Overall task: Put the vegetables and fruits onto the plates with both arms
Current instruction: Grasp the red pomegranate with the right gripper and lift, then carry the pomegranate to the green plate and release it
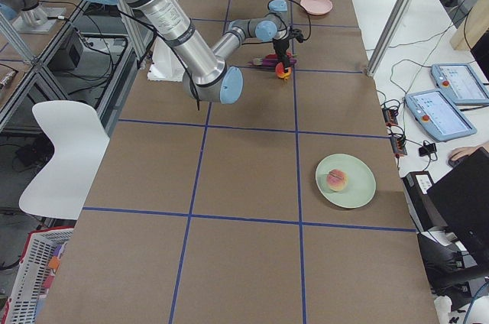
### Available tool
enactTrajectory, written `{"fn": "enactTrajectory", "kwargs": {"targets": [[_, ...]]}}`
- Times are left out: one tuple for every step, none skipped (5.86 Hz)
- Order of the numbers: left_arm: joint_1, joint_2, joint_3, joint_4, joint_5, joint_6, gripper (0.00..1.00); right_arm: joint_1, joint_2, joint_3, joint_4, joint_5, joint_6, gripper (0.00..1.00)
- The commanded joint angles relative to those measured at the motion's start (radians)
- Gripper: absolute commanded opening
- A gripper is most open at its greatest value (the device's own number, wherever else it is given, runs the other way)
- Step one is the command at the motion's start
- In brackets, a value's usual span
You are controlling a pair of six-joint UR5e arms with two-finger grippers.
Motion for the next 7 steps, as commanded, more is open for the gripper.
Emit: {"fn": "enactTrajectory", "kwargs": {"targets": [[0.000,0.000,-0.002,0.000,0.000,-0.001,1.00,-0.002,0.001,-0.010,0.000,-0.007,-0.009,0.85],[0.000,-0.002,-0.002,0.000,0.000,-0.004,1.00,0.006,0.007,-0.008,0.002,0.001,0.001,0.12],[0.000,0.000,-0.005,0.000,0.000,-0.004,1.00,0.065,0.007,0.003,0.000,0.025,-0.004,0.00],[0.000,-0.002,-0.005,-0.002,0.000,-0.004,1.00,0.158,0.001,0.004,0.014,0.115,-0.056,0.00],[0.000,-0.002,-0.005,-0.002,0.000,-0.004,1.00,0.278,-0.033,0.000,0.017,0.190,-0.204,0.00],[0.000,-0.003,-0.005,-0.002,0.000,-0.004,1.00,0.378,-0.117,-0.020,0.073,0.260,-0.350,0.00],[0.000,-0.005,-0.008,-0.002,0.000,-0.004,1.00,0.479,-0.187,-0.162,0.294,0.360,-0.454,0.00]]}}
